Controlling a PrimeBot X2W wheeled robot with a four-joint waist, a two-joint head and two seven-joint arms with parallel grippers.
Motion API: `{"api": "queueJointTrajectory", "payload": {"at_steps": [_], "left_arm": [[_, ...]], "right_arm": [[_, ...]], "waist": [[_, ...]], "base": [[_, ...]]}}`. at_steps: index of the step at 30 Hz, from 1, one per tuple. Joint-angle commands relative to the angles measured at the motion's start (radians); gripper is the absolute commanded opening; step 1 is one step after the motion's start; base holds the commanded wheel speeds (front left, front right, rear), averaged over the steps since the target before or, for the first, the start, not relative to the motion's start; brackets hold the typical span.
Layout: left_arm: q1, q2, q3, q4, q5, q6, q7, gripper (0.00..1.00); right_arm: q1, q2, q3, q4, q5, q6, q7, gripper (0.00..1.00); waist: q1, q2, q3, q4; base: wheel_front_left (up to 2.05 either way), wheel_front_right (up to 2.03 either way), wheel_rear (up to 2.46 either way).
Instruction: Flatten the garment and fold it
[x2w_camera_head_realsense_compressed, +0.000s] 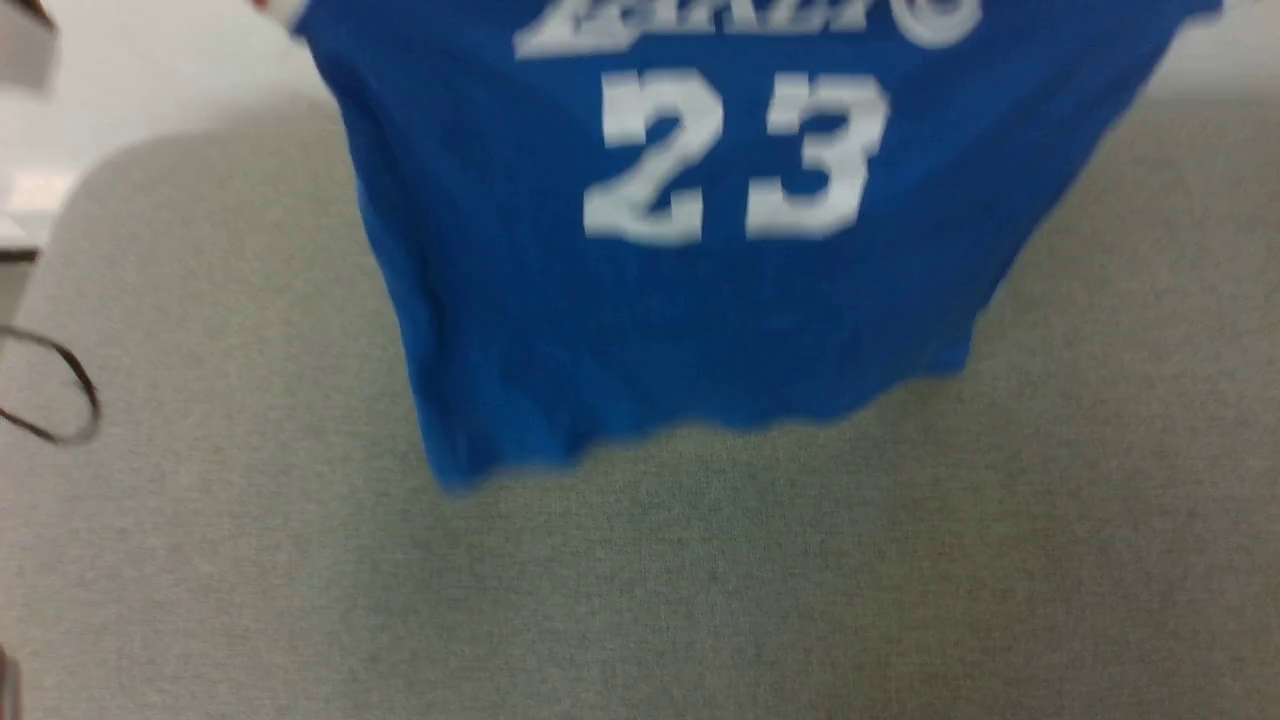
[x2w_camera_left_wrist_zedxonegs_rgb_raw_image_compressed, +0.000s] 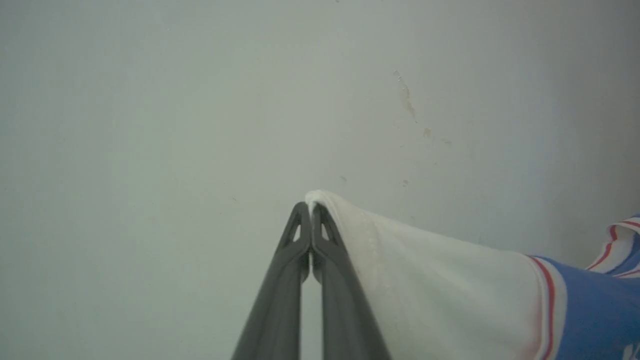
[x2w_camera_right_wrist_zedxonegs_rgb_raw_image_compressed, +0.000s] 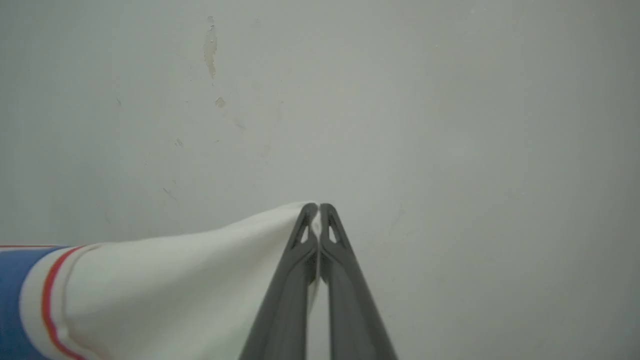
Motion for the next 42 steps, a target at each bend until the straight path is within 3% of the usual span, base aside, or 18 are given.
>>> {"api": "queueJointTrajectory", "payload": {"at_steps": [1, 7, 13, 17, 22, 27, 33, 38, 42], "left_arm": [[-0.036, 0.007, -0.005, 0.02, 0.001, -0.004, 0.001, 0.0], [-0.328, 0.002, -0.072, 0.253, 0.043, -0.015, -0.032, 0.0], [-0.605, -0.042, -0.087, 0.455, 0.099, 0.002, -0.177, 0.0], [-0.733, -0.073, -0.081, 0.569, 0.126, 0.032, -0.297, 0.0], [-0.787, -0.112, -0.099, 0.704, 0.134, 0.027, -0.405, 0.0], [-0.706, -0.155, -0.135, 0.799, 0.126, 0.002, -0.461, 0.0], [-0.442, -0.212, -0.21, 0.83, 0.11, -0.02, -0.485, 0.0], [-0.14, -0.203, -0.287, 0.788, 0.085, -0.025, -0.488, 0.0], [0.119, -0.156, -0.352, 0.705, 0.007, -0.025, -0.469, 0.0]], "right_arm": [[-0.034, -0.002, 0.007, 0.019, 0.004, -0.001, -0.008, 0.0], [-0.316, 0.02, 0.073, 0.242, -0.027, -0.001, -0.074, 0.0], [-0.552, 0.072, 0.068, 0.455, -0.095, -0.001, -0.185, 0.0], [-0.656, 0.112, 0.04, 0.573, -0.143, -0.001, -0.271, 0.0], [-0.698, 0.159, 0.02, 0.685, -0.178, -0.001, -0.367, 0.0], [-0.625, 0.193, 0.048, 0.759, -0.163, -0.001, -0.445, 0.0], [-0.41, 0.213, 0.108, 0.767, -0.075, -0.001, -0.524, 0.0], [-0.109, 0.185, 0.197, 0.683, 0.048, -0.001, -0.526, 0.0], [0.156, 0.118, 0.261, 0.577, 0.15, -0.001, -0.498, 0.0]], "waist": [[-0.0002, 0.0002, 0.129, -0.028], [-0.0002, 0.0002, 0.289, -0.038], [-0.0002, 0.0002, 0.397, -0.04], [-0.0002, 0.0002, 0.439, -0.036], [-0.0002, 0.0002, 0.465, -0.023], [-0.0002, 0.0002, 0.445, -0.009], [-0.0002, 0.0002, 0.343, 0.007], [-0.0002, 0.0002, 0.212, 0.009], [-0.0002, 0.0002, 0.113, 0.006]], "base": [[0.0, 0.0, 0.0], [0.0, 0.0, 0.0], [0.0, 0.0, 0.0], [0.0, 0.0, 0.0], [0.0, 0.0, 0.0], [0.0, 0.0, 0.0], [0.0, 0.0, 0.0], [0.0, 0.0, 0.0], [0.0, 0.0, 0.0]]}}
